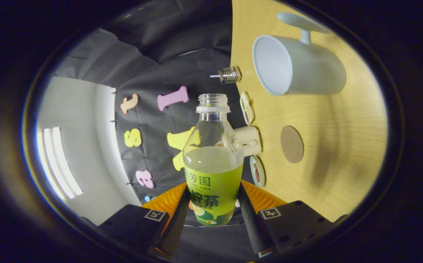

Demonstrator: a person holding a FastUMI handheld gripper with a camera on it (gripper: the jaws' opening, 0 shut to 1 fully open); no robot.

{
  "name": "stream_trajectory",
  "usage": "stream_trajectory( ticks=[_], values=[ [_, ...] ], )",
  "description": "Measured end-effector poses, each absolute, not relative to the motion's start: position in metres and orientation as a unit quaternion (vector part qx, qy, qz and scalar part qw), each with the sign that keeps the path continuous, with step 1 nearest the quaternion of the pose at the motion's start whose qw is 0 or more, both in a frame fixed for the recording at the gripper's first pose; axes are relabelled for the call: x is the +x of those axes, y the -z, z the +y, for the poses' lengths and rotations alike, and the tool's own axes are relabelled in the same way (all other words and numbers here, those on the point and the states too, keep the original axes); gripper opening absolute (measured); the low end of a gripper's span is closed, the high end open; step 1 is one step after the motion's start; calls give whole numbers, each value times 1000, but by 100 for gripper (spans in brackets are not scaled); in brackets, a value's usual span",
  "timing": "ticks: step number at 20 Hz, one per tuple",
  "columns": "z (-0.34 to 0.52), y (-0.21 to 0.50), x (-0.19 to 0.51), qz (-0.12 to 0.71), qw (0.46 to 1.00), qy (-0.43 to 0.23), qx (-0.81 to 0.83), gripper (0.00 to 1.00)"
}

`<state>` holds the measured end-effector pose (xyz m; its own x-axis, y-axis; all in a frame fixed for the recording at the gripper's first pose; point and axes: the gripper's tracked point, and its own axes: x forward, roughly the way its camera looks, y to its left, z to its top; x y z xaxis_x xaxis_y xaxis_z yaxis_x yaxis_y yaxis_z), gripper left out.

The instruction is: Take the bottle from table, then pour the juice into the cup, finally place the bottle on the coaster

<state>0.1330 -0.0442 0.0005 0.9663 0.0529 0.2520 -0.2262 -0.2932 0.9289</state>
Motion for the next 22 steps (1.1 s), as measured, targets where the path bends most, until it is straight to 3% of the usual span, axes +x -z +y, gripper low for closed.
stream_trajectory(
  ticks=[22],
  values=[
    [-56,-18,142,-68,549,-125,823,78]
  ],
)
